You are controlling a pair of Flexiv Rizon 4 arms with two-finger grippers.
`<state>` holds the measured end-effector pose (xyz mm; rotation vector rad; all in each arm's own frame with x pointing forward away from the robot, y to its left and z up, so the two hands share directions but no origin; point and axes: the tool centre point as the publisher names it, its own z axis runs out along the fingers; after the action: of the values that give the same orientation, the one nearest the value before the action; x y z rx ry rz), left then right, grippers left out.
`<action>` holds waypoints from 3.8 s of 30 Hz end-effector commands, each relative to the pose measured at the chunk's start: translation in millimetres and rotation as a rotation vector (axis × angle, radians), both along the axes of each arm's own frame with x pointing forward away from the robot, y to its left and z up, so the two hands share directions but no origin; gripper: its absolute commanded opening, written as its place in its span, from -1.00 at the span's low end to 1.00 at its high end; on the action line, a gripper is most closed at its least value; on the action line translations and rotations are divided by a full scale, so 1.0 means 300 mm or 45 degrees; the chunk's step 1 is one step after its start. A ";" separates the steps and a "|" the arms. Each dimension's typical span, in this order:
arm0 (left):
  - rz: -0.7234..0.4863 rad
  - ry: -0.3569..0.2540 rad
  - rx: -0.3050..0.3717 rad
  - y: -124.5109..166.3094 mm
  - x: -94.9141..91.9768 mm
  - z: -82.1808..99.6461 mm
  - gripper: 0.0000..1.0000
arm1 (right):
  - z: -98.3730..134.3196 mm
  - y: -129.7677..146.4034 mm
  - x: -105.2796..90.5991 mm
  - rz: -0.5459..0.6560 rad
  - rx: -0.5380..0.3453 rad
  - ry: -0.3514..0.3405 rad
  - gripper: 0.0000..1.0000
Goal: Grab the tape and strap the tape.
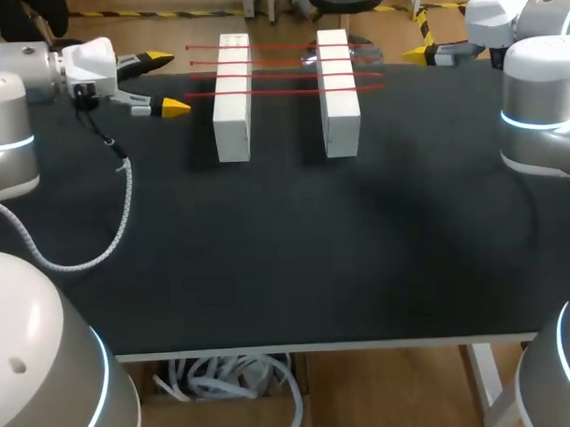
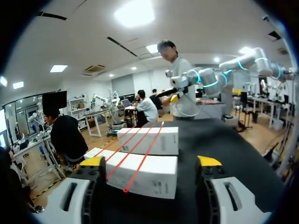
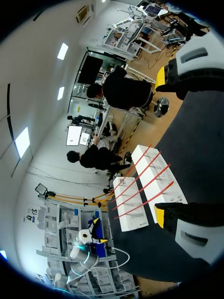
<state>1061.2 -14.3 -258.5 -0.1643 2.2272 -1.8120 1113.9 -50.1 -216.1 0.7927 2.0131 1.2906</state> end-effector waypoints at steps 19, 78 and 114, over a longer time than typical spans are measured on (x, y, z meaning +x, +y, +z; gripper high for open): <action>-0.167 0.025 0.018 -0.031 0.018 -0.070 -0.35 | 0.000 0.000 0.000 0.000 0.000 0.000 1.00; -0.305 0.087 0.100 -0.050 0.189 -0.230 -0.15 | 0.000 0.000 0.000 0.000 0.000 0.000 1.00; -0.338 0.126 0.113 -0.031 0.158 -0.236 -1.00 | 0.000 0.000 0.000 0.000 0.000 0.000 1.00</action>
<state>1106.8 -23.7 -329.1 0.0613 2.4873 -1.8603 1113.9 -50.1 -216.1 0.7927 2.0131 1.2906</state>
